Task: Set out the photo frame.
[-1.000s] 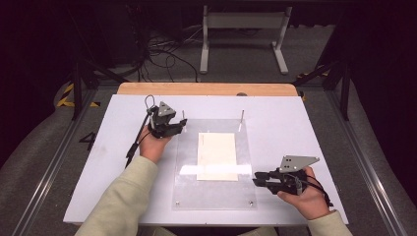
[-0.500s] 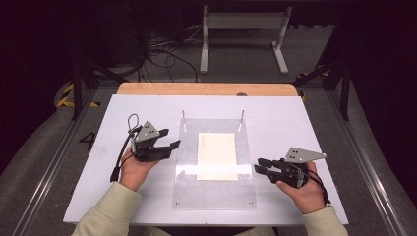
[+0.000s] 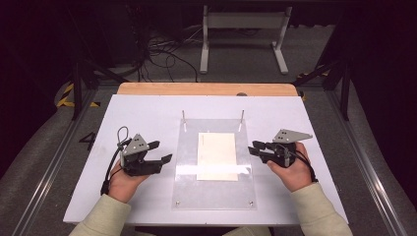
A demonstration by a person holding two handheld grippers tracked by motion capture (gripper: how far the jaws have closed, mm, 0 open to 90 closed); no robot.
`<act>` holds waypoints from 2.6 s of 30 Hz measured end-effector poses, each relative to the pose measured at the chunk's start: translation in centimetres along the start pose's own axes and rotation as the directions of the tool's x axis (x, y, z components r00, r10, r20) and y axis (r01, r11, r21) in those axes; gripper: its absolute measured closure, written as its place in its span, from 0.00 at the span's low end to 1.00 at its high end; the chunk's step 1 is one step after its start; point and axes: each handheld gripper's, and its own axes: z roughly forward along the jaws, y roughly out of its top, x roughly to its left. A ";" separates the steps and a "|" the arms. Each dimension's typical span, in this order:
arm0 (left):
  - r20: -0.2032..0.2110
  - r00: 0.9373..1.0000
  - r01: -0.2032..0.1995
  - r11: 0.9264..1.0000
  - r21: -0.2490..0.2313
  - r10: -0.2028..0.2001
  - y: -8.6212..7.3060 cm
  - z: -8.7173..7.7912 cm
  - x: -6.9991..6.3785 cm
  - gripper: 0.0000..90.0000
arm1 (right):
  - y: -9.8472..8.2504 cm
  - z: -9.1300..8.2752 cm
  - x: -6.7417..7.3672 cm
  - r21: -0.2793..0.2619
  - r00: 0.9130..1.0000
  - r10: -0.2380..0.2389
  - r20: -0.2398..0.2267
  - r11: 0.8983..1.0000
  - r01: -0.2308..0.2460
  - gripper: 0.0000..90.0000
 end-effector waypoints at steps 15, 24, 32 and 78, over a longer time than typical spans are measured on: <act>0.004 1.000 0.015 1.000 0.008 -0.015 -2.2 -2.6 -0.6 0.33 | 3.1 5.0 -4.9 -0.005 0.992 0.022 0.127 1.000 -0.021 0.75; 0.005 0.999 0.043 0.999 0.018 -0.043 -3.6 -3.7 -1.5 0.32 | 3.7 8.1 -7.4 0.013 0.975 0.061 0.215 0.998 -0.065 0.78; 0.008 0.999 0.053 0.998 0.019 -0.054 -4.2 -4.1 -1.5 0.32 | 3.8 10.0 -8.4 0.012 0.967 0.072 0.243 0.997 -0.078 0.84; 0.090 0.989 -0.113 0.991 -0.066 0.119 -4.4 -1.8 -3.6 0.16 | 3.8 12.5 -11.8 -0.077 0.943 0.294 0.157 0.955 -0.285 0.96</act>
